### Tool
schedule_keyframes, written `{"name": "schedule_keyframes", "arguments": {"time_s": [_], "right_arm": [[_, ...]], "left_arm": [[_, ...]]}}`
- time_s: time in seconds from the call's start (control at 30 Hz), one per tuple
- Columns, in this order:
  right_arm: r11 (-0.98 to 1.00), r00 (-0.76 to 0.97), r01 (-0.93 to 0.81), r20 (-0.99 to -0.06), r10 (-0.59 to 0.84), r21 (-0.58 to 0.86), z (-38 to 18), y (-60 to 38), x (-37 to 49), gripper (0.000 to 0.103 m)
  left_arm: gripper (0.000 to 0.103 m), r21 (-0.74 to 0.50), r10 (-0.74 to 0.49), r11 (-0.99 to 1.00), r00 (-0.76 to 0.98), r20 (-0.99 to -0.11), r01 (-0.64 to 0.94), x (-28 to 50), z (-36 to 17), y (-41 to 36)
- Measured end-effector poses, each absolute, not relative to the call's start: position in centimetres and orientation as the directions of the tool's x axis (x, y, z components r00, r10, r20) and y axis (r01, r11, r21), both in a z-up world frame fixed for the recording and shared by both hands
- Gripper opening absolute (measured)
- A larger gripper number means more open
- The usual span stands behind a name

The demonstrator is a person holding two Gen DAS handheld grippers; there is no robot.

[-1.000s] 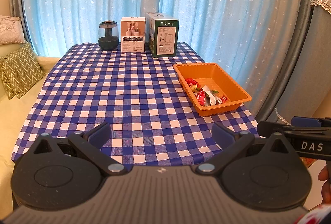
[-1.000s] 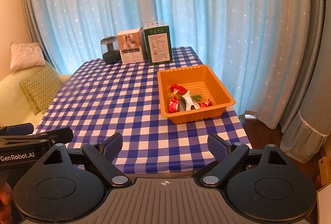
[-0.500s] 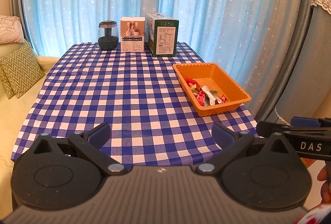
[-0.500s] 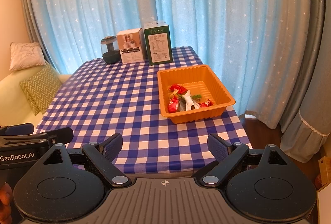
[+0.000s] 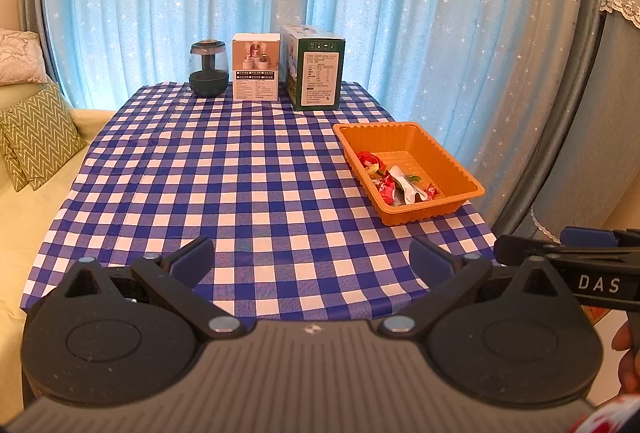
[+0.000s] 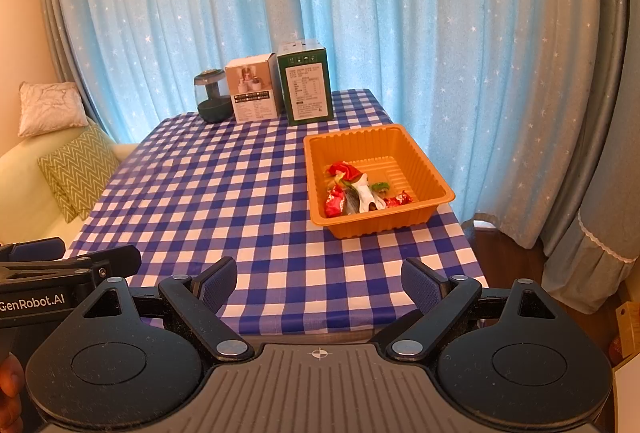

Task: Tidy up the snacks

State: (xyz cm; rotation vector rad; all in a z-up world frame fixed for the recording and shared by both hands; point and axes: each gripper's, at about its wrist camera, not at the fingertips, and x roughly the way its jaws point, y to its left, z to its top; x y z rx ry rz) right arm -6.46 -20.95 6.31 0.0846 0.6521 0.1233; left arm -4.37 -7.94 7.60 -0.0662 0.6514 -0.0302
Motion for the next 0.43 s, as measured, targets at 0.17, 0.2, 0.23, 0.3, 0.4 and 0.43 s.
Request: {"name": "schedule_keyframes", "arguments": {"time_s": [0.17, 0.2, 0.23, 0.3, 0.4, 0.43], "right_arm": [[0.989, 0.787, -0.088, -0.600, 0.141, 0.118, 6.31, -20.96, -6.42, 0.089], [0.989, 0.787, -0.088, -0.600, 0.142, 0.118, 6.31, -20.97, -6.42, 0.089], [0.989, 0.788, -0.089, -0.600, 0.143, 0.119, 6.32, -20.97, -6.41, 0.089], [0.989, 0.788, -0.088, -0.599, 0.142, 0.118, 6.28, -20.95, -6.40, 0.089], [0.989, 0.788, -0.088, -0.600, 0.142, 0.119, 6.27, -20.96, -6.42, 0.089], [0.989, 0.787, -0.087, -0.601, 0.142, 0.119, 6.24, -20.96, -6.38, 0.089]], "left_arm": [[0.103, -0.072, -0.049, 0.997, 0.794, -0.605, 0.006, -4.38, 7.61, -8.04], [0.103, -0.072, -0.049, 0.997, 0.795, -0.604, 0.007, -4.40, 7.61, -8.07], [0.103, -0.073, -0.049, 0.997, 0.797, -0.602, 0.006, -4.42, 7.64, -8.07], [0.103, -0.070, -0.044, 0.998, 0.800, -0.598, 0.002, -4.46, 7.65, -8.10], [0.103, -0.075, -0.041, 0.997, 0.802, -0.596, -0.004, -4.41, 7.63, -8.00], [0.103, -0.078, -0.042, 0.997, 0.801, -0.597, -0.005, -4.36, 7.62, -7.86]]}}
